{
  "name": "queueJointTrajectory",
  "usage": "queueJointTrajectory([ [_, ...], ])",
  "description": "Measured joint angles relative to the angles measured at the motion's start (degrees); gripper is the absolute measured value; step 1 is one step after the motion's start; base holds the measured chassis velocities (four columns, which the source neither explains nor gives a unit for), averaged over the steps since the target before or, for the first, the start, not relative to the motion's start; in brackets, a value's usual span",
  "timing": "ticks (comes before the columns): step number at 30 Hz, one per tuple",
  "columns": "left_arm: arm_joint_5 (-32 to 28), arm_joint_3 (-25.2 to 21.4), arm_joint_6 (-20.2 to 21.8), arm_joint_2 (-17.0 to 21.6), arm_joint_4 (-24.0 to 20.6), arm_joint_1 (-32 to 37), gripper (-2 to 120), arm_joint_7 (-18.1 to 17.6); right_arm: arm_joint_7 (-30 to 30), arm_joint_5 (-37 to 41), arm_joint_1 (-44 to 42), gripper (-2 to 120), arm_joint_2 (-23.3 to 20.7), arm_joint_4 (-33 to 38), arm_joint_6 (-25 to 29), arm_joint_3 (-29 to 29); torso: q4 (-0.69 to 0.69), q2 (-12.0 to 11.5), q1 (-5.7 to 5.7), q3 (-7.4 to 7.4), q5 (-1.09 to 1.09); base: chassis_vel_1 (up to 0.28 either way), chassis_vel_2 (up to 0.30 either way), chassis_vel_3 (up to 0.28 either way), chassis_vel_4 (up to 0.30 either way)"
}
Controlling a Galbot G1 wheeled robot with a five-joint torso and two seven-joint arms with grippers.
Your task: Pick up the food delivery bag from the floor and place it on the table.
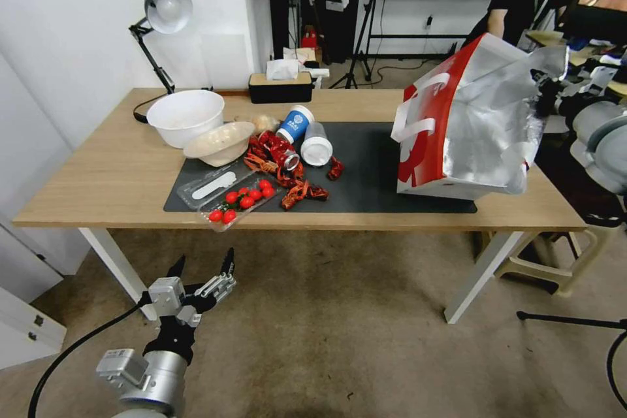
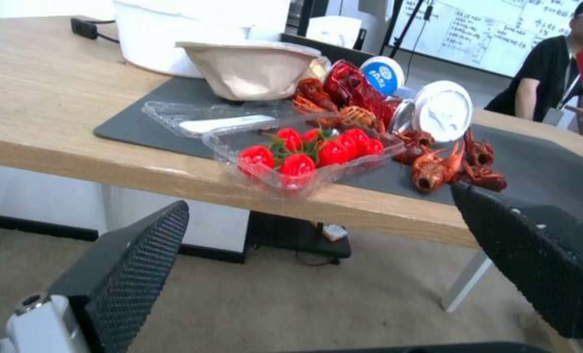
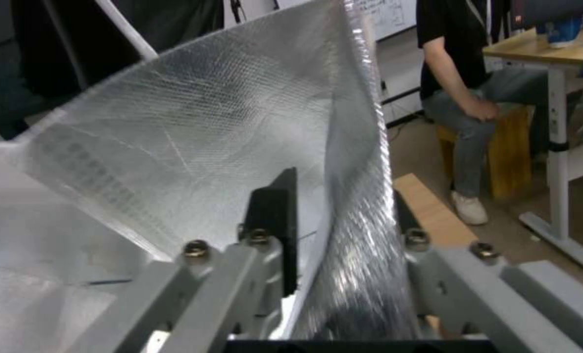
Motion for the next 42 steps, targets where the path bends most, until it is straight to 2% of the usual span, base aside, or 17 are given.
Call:
queueJointTrajectory([
  [2, 0.0, 0.0, 0.0, 0.0, 0.0, 0.0, 100, 0.0, 0.1, 0.0, 0.2, 25, 0.0, 0.0, 0.0, -0.1, 0.00, 0.0, 0.00, 0.00, 0.00, 0.000, 0.000, 0.000, 0.000],
  [3, 0.0, 0.0, 0.0, 0.1, 0.0, 0.0, 100, 0.0, 0.2, 0.0, 0.6, 32, 0.0, -0.1, 0.0, -0.4, 0.01, 0.0, 0.00, 0.00, 0.00, 0.000, 0.000, 0.000, 0.000],
  [6, 0.0, 0.0, 0.0, 0.1, 0.0, 0.0, 100, 0.0, 0.2, 0.0, 0.8, 34, 0.0, -0.1, 0.0, -0.6, 0.01, 0.0, 0.00, 0.00, 0.00, 0.000, 0.000, 0.000, 0.000],
  [8, 0.0, 0.0, 0.0, 0.2, 0.0, 0.1, 100, 0.0, 0.0, 0.0, 1.2, 52, 0.2, -0.2, 0.0, -1.1, 0.00, 0.0, 0.00, 0.00, 0.00, 0.000, 0.000, 0.000, 0.000],
  [11, 0.0, 0.0, 0.0, 0.2, 0.0, 0.1, 100, 0.0, -0.2, -0.5, 1.3, 58, 0.4, -0.2, 0.1, -1.3, 0.01, 0.0, 0.00, 0.00, 0.00, 0.000, 0.000, 0.000, 0.000],
  [13, 0.0, 0.0, 0.0, 0.1, -0.1, 0.2, 100, 0.0, -0.8, -0.7, 1.4, 70, 0.4, -0.2, 0.1, -1.5, 0.00, 0.0, 0.00, 0.00, 0.00, 0.000, 0.000, 0.000, 0.000],
  [14, 0.0, 0.0, 0.0, 0.1, -0.1, 0.2, 100, 0.0, -0.8, -0.7, 1.4, 70, 0.4, -0.2, 0.1, -1.5, 0.00, 0.0, 0.00, 0.00, 0.00, 0.000, 0.000, 0.000, 0.000],
  [16, 0.1, 0.0, 0.6, 0.0, -0.5, 0.3, 100, 0.3, -1.6, -0.7, 1.2, 80, 0.2, 0.0, 0.0, -1.4, 0.01, 0.0, 0.00, 0.00, 0.00, 0.000, 0.000, 0.000, 0.000],
  [17, 0.1, 0.0, 0.6, 0.0, -0.5, 0.3, 100, 0.3, -1.6, -0.7, 1.2, 80, 0.2, 0.0, 0.0, -1.4, 0.01, 0.0, 0.00, 0.00, 0.00, 0.000, 0.000, 0.000, 0.000],
  [20, 0.1, -0.1, 1.0, 0.0, -0.9, 0.2, 100, 0.1, -2.2, -1.2, -0.4, 94, 0.1, 1.3, -0.2, -0.2, 0.00, 0.0, 0.00, 0.00, 0.00, 0.000, 0.000, 0.000, 0.000],
  [23, 0.1, -0.1, 1.0, 0.0, -0.9, 0.2, 100, 0.0, -2.7, -1.6, -1.3, 99, 0.0, 1.9, -0.2, 0.5, 0.00, 0.0, 0.00, 0.00, 0.01, 0.000, 0.000, 0.000, 0.000],
  [29, -0.4, -0.1, 1.0, 0.0, -0.9, 0.1, 100, -0.9, -4.1, -2.8, -3.0, 100, -0.6, 2.8, -0.2, 2.1, 0.00, 0.0, 0.00, 0.00, 0.00, 0.000, 0.000, 0.000, 0.000],
  [34, -0.6, 0.0, 0.7, 0.1, -1.0, -0.1, 100, -1.2, -8.9, -8.1, -7.6, 100, -1.5, 4.4, 1.0, 5.6, 0.01, 0.0, 0.00, -0.01, 0.00, 0.000, 0.000, 0.000, 0.000],
  [37, -1.0, -0.1, 0.0, 0.2, -1.0, -0.2, 100, -1.0, -15.1, -13.7, -14.7, 100, -2.3, 7.2, 4.1, 10.7, -0.01, 0.0, 0.00, -0.01, -0.01, 0.000, 0.000, 0.000, 0.000],
  [40, -1.1, -0.1, -0.2, 0.4, -0.9, -0.2, 100, -0.9, -16.8, -15.4, -19.1, 100, -2.5, 9.5, 5.6, 13.4, -0.01, 0.0, 0.00, -0.01, 0.02, 0.000, 0.000, 0.000, 0.000],
  [41, -1.2, -0.1, -0.3, 0.6, -0.9, -0.2, 100, -0.5, -17.5, -16.8, -22.8, 100, -2.6, 12.0, 9.4, 15.1, 0.00, 0.0, -0.01, -0.01, -0.01, 0.000, 0.000, 0.000, 0.000],
  [42, -1.2, -0.1, -0.3, 0.6, -0.9, -0.2, 100, -0.5, -17.5, -16.8, -22.8, 100, -2.6, 12.0, 9.4, 15.1, 0.00, 0.0, -0.01, -0.01, -0.01, 0.000, 0.000, 0.000, 0.000],
])
